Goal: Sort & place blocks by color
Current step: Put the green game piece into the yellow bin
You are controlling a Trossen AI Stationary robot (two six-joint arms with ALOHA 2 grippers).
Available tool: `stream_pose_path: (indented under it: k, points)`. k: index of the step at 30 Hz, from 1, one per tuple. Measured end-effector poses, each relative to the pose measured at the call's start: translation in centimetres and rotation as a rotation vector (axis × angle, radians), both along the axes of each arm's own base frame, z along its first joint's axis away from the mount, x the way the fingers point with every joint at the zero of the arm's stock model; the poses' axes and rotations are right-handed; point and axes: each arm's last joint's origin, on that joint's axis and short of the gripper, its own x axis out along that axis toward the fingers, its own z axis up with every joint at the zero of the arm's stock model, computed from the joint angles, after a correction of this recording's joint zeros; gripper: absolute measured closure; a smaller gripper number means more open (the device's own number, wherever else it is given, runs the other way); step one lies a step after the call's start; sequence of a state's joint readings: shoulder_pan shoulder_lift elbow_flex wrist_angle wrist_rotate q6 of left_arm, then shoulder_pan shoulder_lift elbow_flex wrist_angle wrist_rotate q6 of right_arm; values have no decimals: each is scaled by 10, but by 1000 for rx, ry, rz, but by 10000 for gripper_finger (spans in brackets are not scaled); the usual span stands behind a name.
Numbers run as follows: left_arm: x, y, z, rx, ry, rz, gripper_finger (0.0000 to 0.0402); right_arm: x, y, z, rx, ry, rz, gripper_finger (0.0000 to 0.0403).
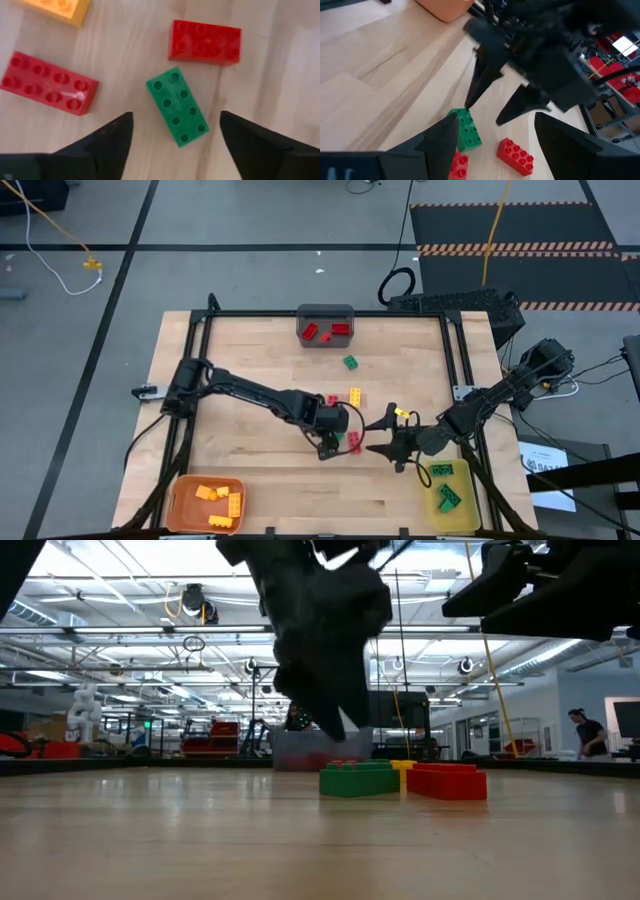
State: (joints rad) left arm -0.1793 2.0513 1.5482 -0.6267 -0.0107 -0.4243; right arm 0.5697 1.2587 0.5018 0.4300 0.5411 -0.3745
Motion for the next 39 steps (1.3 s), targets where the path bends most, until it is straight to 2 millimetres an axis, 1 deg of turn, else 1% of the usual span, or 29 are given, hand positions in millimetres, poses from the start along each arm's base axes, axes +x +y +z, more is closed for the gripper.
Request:
stream_pose_path:
  k: [2, 5, 7, 11, 13, 15, 17, 19, 20, 22, 24, 27, 29, 31, 33, 36, 39]
  points:
    - [2, -2, -9, 1, 19, 6, 86, 0, 0, 0, -2, 4, 0, 152]
    - [5, -3, -27, 0, 61, 22, 70, 0, 0, 0, -1, 1, 0, 152]
    - [7, -4, -37, -6, 80, 38, 65, 0, 0, 0, -2, 2, 0, 152]
    - [11, -7, -46, -5, 61, 64, 71, 0, 0, -1, -9, 9, -3, 151]
    - [11, -8, -49, 48, 65, 54, 90, 0, -1, -1, -13, 12, -5, 152]
    - [9, -9, -50, 107, 75, 33, 129, 0, -1, -1, -13, 12, -5, 152]
    - [7, -9, -51, 137, 84, 27, 186, 0, -1, -1, -9, 12, -7, 152]
    - [8, -8, -51, 144, 84, 21, 257, 0, -1, -1, -2, 12, -10, 152]
    - [8, -8, -51, 148, 84, 9, 266, 0, -1, -1, 1, 12, -11, 152]
    - [8, -9, -50, 146, 81, -29, 259, 0, -1, -1, 4, 12, -13, 152]
    - [9, -11, -48, 121, 59, -85, 259, 0, -1, -1, 2, 11, -12, 152]
    - [14, -13, -39, 7, -18, -160, 259, 0, -1, -1, -45, 13, 7, 152]
    - [15, -16, -28, -61, -61, -197, 259, 0, -1, -1, -87, 14, 23, 152]
    - [16, -17, -13, -113, -121, -224, 259, -1, 0, -1, -120, 14, 40, 152]
    - [17, -12, -2, -126, -159, -230, 259, -2, 2, -1, -149, 14, 62, 152]
    - [14, -6, 8, -126, -169, -223, 259, -3, 5, -1, -164, 7, 104, 152]
    - [11, 1, 26, -131, -221, -217, 259, -4, 9, 2, -173, -18, 127, 152]
